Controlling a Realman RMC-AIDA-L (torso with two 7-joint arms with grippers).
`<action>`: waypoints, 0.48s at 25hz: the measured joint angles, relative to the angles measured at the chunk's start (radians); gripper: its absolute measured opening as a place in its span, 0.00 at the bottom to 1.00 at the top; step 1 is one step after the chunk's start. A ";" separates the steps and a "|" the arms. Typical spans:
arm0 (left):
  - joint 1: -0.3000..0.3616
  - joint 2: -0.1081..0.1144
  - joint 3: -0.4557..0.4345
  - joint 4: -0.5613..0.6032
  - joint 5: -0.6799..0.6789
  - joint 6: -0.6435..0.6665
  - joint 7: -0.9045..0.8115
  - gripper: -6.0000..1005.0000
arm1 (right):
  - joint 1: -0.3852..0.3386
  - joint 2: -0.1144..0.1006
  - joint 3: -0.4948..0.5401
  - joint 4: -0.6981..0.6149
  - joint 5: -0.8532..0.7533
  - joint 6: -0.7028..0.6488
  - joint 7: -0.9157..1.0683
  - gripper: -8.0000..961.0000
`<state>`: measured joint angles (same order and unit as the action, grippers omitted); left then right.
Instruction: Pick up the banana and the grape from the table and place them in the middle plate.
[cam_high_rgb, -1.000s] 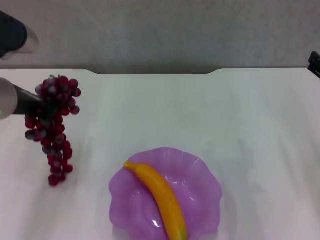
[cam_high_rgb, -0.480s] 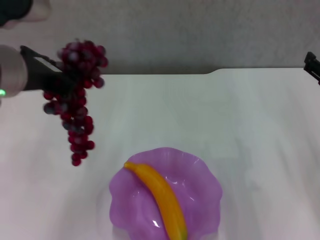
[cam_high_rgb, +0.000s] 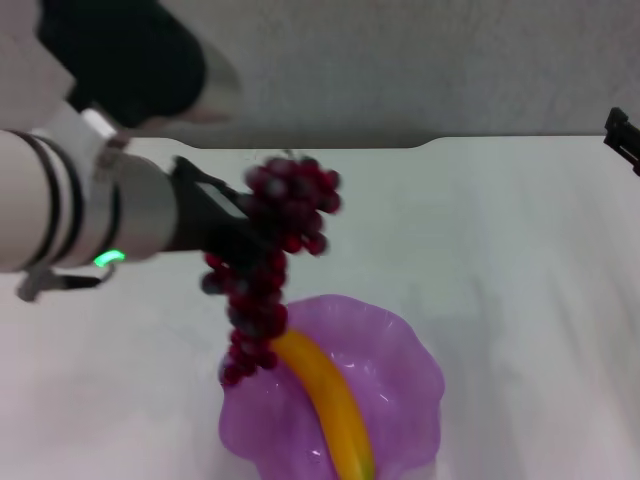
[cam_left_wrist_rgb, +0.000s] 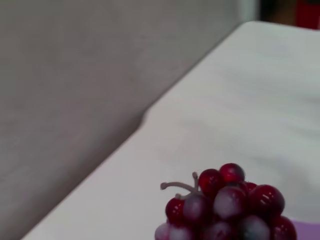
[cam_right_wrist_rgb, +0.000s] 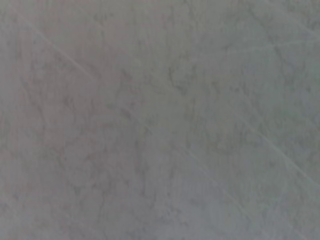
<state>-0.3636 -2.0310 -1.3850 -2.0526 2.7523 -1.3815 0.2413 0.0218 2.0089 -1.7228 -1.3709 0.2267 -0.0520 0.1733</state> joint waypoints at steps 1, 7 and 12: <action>-0.008 0.000 0.022 0.000 -0.007 0.000 -0.006 0.25 | 0.000 0.000 0.000 0.000 0.000 0.000 0.000 0.92; -0.034 0.000 0.107 -0.001 -0.015 0.000 -0.039 0.25 | 0.003 -0.001 0.000 0.001 0.000 -0.002 0.000 0.92; -0.031 0.000 0.152 0.026 -0.050 0.030 -0.034 0.24 | 0.008 -0.001 0.000 0.001 0.002 -0.005 0.001 0.92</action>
<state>-0.3948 -2.0310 -1.2327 -2.0266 2.7019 -1.3511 0.2077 0.0298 2.0080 -1.7227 -1.3697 0.2290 -0.0574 0.1738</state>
